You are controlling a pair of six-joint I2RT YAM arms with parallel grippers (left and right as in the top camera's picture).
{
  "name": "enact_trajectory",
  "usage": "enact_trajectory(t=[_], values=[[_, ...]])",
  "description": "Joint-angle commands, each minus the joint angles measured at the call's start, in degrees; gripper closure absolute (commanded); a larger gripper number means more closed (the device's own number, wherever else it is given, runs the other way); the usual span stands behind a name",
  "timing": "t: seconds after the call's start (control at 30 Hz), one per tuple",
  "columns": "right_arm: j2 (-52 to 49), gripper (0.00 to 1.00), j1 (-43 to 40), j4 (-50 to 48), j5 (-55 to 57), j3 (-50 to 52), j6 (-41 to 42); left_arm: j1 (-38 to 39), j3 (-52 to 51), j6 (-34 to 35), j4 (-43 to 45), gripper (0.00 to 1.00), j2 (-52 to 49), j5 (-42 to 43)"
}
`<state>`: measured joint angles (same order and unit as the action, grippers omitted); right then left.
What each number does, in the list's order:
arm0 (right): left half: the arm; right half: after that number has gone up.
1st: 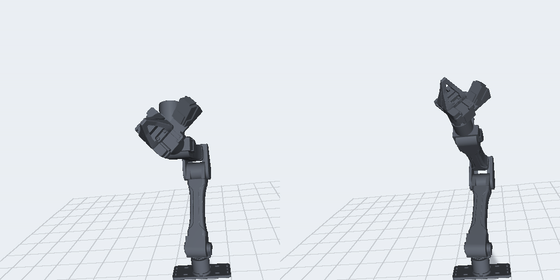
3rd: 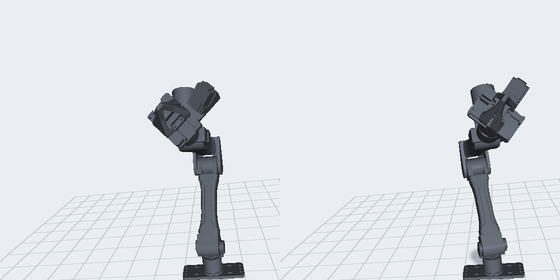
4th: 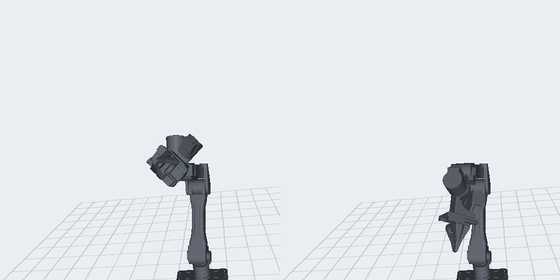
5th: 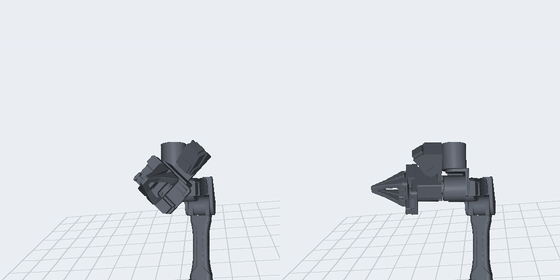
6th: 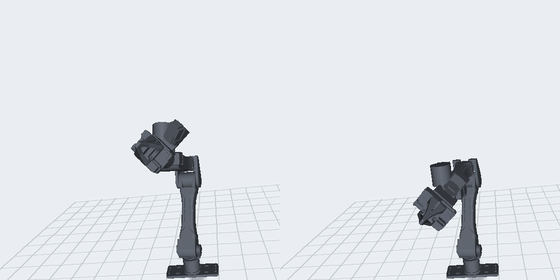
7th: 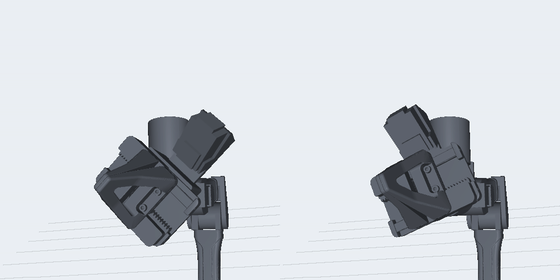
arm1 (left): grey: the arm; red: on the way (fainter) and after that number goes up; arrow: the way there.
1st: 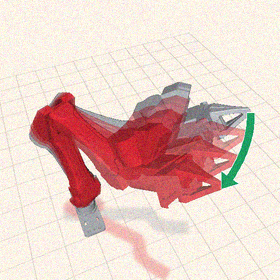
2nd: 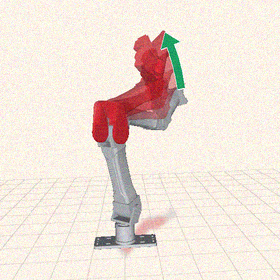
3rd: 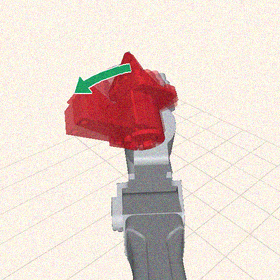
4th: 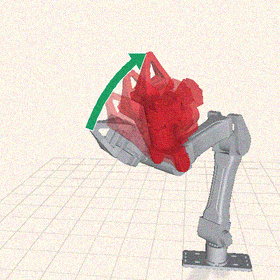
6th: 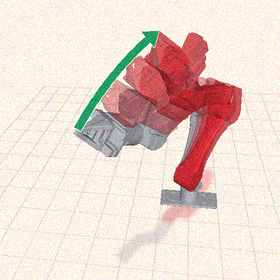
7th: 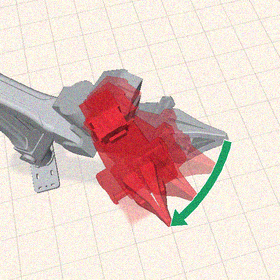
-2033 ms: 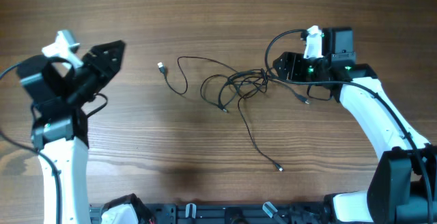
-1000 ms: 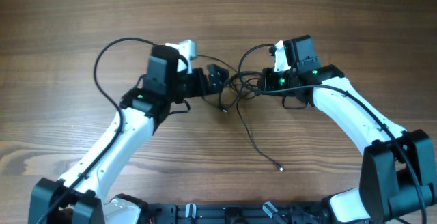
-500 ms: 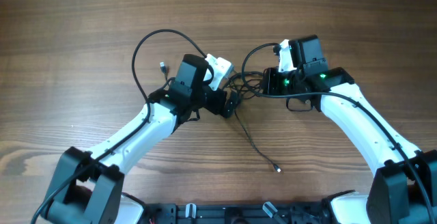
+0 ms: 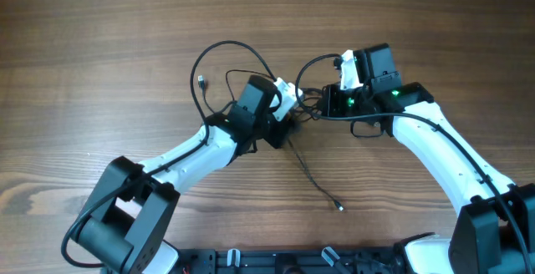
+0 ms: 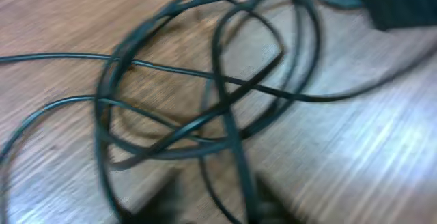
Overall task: Untangle cables
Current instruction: 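Grasp a cable with the right gripper and pull it far right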
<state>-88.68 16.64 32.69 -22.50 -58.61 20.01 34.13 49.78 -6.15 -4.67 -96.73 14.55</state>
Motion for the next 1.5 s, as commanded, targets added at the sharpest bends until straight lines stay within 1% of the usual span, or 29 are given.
enact_trajectory(t=[0.0,0.07,0.13,0.27,0.4,0.63,0.73,0.83,0.97,1.1,1.13,1.2,1.27,1.33,1.37,1.47], values=[[2.1,0.96,-1.4,4.57,-0.85,-2.99,-6.12,-1.42,0.04,3.08,-2.95,0.96,-1.01,-12.76],[3.5,0.96,-3.3,8.48,1.2,-5.44,-6.99,-2.78,0.04,5.42,-5.92,0.96,-1.01,-19.12],[5.35,0.96,-5.86,12.35,5.07,-8.24,-7.13,-4.57,0.04,6.69,-9.09,0.96,-0.98,-21.84],[10.1,0.96,-11.82,17.11,12.02,-12.55,-7.98,-8.33,0.04,6.71,-14.16,0.96,-0.98,-21.88],[14.82,0.96,-18.14,18.12,15.26,-13.81,-7.63,-11.93,0.04,7.5,-16.81,0.96,-0.96,-21.9],[19.69,0.96,-28.94,20.65,20.87,-13.81,0.74,-20.09,0.04,14.47,-19.5,0.96,-0.87,-21.94],[19.69,0.96,-32.5,21.18,21.05,-13.81,1.79,-24.92,0.04,17.22,-20.79,0.96,-0.87,-21.94],[19.69,0.96,-35.76,21.33,24.3,-13.81,5.07,-30.36,0.04,19.58,-22.18,0.96,-0.87,-22.12],[19.69,0.96,-40.26,21.4,24.2,-13.81,7.17,-41.35,0.04,24.3,-23.43,0.96,-0.87,-22.1],[19.69,0.96,-41.57,21.4,24.2,-13.81,7.13,-51.1,0.04,26.91,-23.47,0.96,-0.87,-21.22],[19.69,0.96,-41.68,21.38,24.22,-13.81,7.17,-53.18,0.04,28.02,-23.52,0.96,-0.87,-20.55],[19.69,0.96,-41.68,21.4,23.91,-13.79,8.72,-57.0,0.04,29.73,-23.43,0.96,-0.87,-16.24],[19.67,0.96,-41.62,21.35,21.07,-13.66,8.74,-59.8,0.04,29.75,-22.97,0.96,-0.87,-9.27],[19.47,0.96,-41.57,21.14,15.26,-13.16,8.2,-61.46,0.04,28.87,-22.1,0.96,-0.87,-1.01],[19.39,0.96,-41.57,20.94,13.6,-13.0,7.26,-61.59,0.04,28.39,-21.66,0.96,-0.87,1.81],[19.02,0.96,-41.57,20.04,4.85,-13.0,-0.79,-60.61,0.04,24.46,-19.37,0.96,-0.87,14.36]])
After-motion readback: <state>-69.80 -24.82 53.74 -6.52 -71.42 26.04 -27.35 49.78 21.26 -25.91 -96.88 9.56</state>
